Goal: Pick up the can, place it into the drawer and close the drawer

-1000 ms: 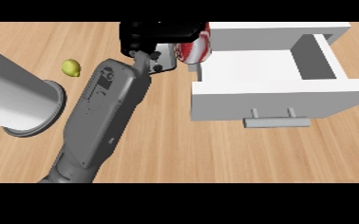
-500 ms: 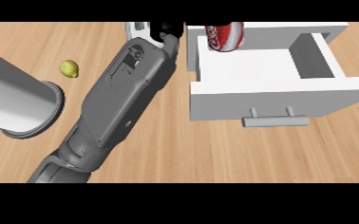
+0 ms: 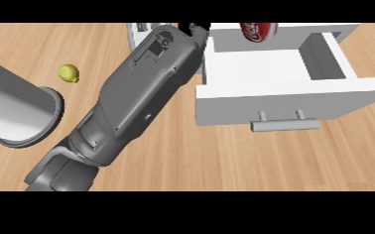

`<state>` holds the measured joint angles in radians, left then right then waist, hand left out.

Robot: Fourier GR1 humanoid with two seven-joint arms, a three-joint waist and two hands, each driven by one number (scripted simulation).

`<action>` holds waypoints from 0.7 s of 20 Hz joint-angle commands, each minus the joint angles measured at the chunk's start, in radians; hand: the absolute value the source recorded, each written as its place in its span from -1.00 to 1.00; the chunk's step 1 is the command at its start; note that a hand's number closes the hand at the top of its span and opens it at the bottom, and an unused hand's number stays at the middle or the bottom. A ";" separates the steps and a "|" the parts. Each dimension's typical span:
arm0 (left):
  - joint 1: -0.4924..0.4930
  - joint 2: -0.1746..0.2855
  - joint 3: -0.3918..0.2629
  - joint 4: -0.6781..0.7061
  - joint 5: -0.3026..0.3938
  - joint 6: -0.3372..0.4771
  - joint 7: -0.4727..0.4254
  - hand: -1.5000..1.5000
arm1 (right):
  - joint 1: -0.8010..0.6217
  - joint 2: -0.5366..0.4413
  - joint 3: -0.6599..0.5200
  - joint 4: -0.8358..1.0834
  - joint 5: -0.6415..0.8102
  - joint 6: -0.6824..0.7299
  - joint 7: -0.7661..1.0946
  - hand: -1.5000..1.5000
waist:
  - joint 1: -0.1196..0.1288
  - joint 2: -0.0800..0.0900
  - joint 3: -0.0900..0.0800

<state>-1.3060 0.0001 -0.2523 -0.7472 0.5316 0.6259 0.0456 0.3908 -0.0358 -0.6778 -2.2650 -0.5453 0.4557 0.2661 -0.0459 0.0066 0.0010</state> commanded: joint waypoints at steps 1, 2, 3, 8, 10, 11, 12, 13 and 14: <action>-0.036 0.000 -0.066 0.064 0.095 0.040 -0.052 1.00 | 0.003 -0.019 -0.006 -0.048 -0.037 -0.016 0.052 -1.00 | -0.015 0.002 0.000; -0.068 0.000 -0.036 0.106 0.076 0.008 -0.038 1.00 | 0.000 0.002 -0.009 -0.011 0.004 0.003 0.009 -1.00 | -0.003 0.001 0.000; -0.066 0.000 -0.101 0.088 0.135 0.060 -0.035 1.00 | -0.001 0.017 0.024 -0.058 0.023 -0.013 0.038 -1.00 | -0.019 0.003 0.000; -0.061 0.000 -0.130 0.181 0.178 0.030 -0.120 1.00 | 0.014 0.007 -0.015 -0.031 -0.024 0.008 0.014 -1.00 | -0.026 0.006 0.001; -0.078 0.000 -0.169 0.178 0.217 0.037 -0.115 1.00 | -0.045 -0.013 0.015 0.009 0.021 -0.016 0.021 -1.00 | -0.021 0.008 0.001; -0.051 0.000 -0.189 0.175 0.240 0.042 -0.132 1.00 | -0.013 0.004 0.013 -0.032 -0.021 -0.010 0.030 -1.00 | -0.030 0.007 0.001; -0.078 0.000 -0.187 0.197 0.253 0.057 -0.111 1.00 | 0.025 -0.014 -0.010 -0.014 -0.038 0.028 0.030 -1.00 | -0.037 0.007 0.001; -0.056 0.000 -0.219 0.182 0.270 0.081 -0.124 1.00 | 0.038 0.034 0.042 -0.033 0.009 0.020 -0.006 -1.00 | -0.038 0.006 0.001; -0.067 0.000 -0.247 0.176 0.286 0.088 -0.107 1.00 | -0.015 0.003 0.019 -0.051 -0.021 -0.026 0.047 -1.00 | -0.032 0.006 0.001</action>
<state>-1.3721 0.0000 -0.4337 -0.5786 0.7607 0.6864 -0.0578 0.3977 -0.0295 -0.6642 -2.2963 -0.5579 0.4566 0.2874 -0.0762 0.0127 0.0019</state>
